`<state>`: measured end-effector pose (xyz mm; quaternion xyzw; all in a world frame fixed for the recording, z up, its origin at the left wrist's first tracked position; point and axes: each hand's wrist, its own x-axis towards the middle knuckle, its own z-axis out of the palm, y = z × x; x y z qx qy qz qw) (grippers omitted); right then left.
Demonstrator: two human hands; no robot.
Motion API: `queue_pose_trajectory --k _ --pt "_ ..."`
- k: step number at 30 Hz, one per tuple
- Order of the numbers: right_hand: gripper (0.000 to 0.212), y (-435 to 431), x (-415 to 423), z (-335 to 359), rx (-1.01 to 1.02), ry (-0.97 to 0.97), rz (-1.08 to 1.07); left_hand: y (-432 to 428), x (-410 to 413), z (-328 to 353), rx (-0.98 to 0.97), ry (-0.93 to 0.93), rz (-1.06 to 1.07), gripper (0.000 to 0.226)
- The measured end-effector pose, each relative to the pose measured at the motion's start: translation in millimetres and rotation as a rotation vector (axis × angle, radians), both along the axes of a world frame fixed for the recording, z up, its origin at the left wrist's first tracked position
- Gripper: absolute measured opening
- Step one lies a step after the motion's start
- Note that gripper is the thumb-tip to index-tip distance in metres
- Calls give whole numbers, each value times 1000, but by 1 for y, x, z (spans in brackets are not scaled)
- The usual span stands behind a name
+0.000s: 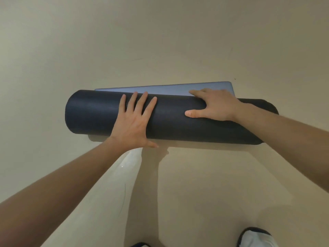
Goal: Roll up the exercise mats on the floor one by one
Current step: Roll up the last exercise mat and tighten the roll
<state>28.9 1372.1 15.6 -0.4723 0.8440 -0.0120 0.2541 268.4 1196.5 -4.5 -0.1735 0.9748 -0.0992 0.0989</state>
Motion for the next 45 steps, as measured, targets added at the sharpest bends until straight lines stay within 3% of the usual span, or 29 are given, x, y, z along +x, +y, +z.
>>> queue_pose_trajectory --k 4,7,10,13,21,27,31,34,36,41,45 --pt "103 -3 8 1 -192 292 -21 -36 -36 9 134 96 -32 137" --pt "122 -5 10 -5 -33 332 94 -63 -67 23 241 -5 -51 140" --pt "139 -27 -20 5 92 211 124 -83 -100 36 380 -149 12 136" --pt "143 -47 -51 20 161 -7 124 -99 -127 42 558 -271 103 129" --pt "98 -57 -73 26 87 -212 155 -88 -132 50 617 -364 186 105" --pt "95 -35 -46 30 132 -245 294 -36 -79 47 541 -367 180 103" --pt "80 -13 -20 27 229 -411 300 -16 -49 46 730 -494 237 87" --pt "75 5 -3 21 303 -536 274 -3 -26 50 879 -564 313 91" --pt "75 10 3 20 317 -576 252 11 -17 57 826 -487 260 93" --pt "81 8 -2 21 328 -615 170 84 1 52 468 -59 -53 117" --pt "107 12 -10 23 256 -368 94 106 12 25 218 25 -95 133"
